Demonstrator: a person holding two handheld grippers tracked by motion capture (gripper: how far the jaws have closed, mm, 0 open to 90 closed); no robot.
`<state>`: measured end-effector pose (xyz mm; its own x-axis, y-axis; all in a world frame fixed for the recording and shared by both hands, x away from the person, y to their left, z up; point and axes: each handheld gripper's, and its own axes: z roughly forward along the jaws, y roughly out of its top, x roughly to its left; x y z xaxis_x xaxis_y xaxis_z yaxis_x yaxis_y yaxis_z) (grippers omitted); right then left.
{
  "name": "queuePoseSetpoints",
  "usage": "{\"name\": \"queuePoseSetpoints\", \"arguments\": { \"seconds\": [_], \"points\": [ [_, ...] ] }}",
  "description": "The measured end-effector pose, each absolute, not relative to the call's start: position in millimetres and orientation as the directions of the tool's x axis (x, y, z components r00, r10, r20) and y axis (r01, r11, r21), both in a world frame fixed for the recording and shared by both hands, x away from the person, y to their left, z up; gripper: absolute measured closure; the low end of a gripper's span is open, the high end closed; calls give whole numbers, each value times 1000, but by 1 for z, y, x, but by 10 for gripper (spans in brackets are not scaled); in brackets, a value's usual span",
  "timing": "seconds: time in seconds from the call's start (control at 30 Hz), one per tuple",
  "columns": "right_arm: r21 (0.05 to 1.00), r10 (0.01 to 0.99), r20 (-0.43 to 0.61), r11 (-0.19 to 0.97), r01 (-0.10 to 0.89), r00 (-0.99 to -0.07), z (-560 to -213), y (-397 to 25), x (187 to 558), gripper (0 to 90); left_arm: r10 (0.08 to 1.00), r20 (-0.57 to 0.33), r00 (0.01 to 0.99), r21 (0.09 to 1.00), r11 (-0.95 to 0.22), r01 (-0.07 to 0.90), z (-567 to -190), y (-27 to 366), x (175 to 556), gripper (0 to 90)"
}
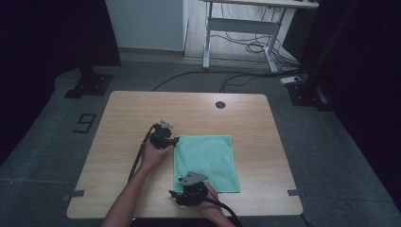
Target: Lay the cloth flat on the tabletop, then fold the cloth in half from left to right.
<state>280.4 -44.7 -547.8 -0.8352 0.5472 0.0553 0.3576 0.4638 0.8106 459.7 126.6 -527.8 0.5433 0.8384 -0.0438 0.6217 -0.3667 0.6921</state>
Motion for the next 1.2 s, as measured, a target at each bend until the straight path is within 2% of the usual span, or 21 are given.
{"name": "queuePoseSetpoints", "arguments": {
  "seconds": [0.3,0.57,0.73,0.87,1.0,1.2],
  "points": [
    [805,534,56,476,355,-844,-549,-43,279,434,845,-29,534,672,-379,636,-535,120,470,536],
    [782,540,51,501,369,-840,-552,-40,280,453,845,-44,533,673,-369,641,-538,119,472,640],
    [774,560,27,513,372,-828,-551,-39,279,522,835,-56,547,671,-374,641,-538,118,472,749],
    [770,578,0,520,369,-816,-551,-38,278,630,827,-47,560,667,-392,634,-537,116,471,816],
    [772,600,5,506,384,-800,-551,-41,280,731,827,-62,558,668,-381,639,-535,119,471,823],
    [773,611,12,497,395,-792,-551,-43,282,808,826,-79,558,670,-371,643,-533,124,471,834]
  ]
}}
